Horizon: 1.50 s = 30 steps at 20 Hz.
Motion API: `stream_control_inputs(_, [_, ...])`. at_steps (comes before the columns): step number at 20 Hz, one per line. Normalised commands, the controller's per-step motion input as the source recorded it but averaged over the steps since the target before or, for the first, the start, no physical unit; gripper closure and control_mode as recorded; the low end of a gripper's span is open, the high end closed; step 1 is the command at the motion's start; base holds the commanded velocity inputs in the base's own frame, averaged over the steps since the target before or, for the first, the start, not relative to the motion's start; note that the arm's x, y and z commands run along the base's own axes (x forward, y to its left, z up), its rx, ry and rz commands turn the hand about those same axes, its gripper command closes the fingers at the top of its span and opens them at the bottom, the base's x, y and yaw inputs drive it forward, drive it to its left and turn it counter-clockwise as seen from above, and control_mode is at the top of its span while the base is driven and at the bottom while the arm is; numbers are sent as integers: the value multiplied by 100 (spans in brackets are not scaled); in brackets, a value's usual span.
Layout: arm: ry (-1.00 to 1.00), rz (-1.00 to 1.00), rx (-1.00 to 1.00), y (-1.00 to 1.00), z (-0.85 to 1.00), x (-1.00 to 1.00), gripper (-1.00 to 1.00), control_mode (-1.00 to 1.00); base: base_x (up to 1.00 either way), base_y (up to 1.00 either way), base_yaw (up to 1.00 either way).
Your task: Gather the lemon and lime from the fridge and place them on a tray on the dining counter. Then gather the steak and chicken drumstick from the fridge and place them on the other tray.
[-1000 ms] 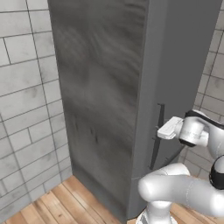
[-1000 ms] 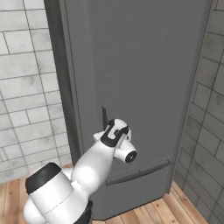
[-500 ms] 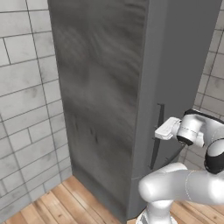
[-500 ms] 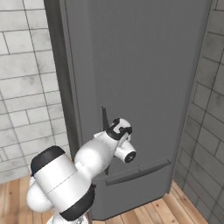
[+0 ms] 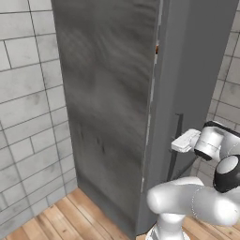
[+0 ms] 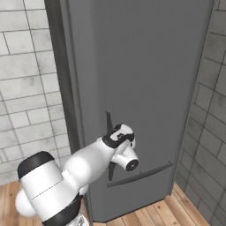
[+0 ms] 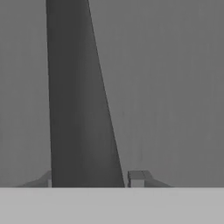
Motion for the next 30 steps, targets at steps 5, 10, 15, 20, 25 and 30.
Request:
stream_control_inputs(5, [10, -16, -4, -62, 51, -36, 100, -100, 0, 0, 0])
stream_control_inputs(10, [13, -20, -5, -64, 59, -28, 100, -100, 0, 0, 0])
stream_control_inputs(15, [15, -21, -5, -71, 60, -27, 100, -100, 0, 0, 0])
stream_control_inputs(20, [14, -21, -6, -78, 54, -28, 100, -100, 0, 0, 0])
stream_control_inputs(25, [14, -21, -5, -85, 49, -31, 100, -100, 0, 0, 0])
stream_control_inputs(30, [12, -16, -6, -94, 41, -24, 100, -100, 0, 0, 0])
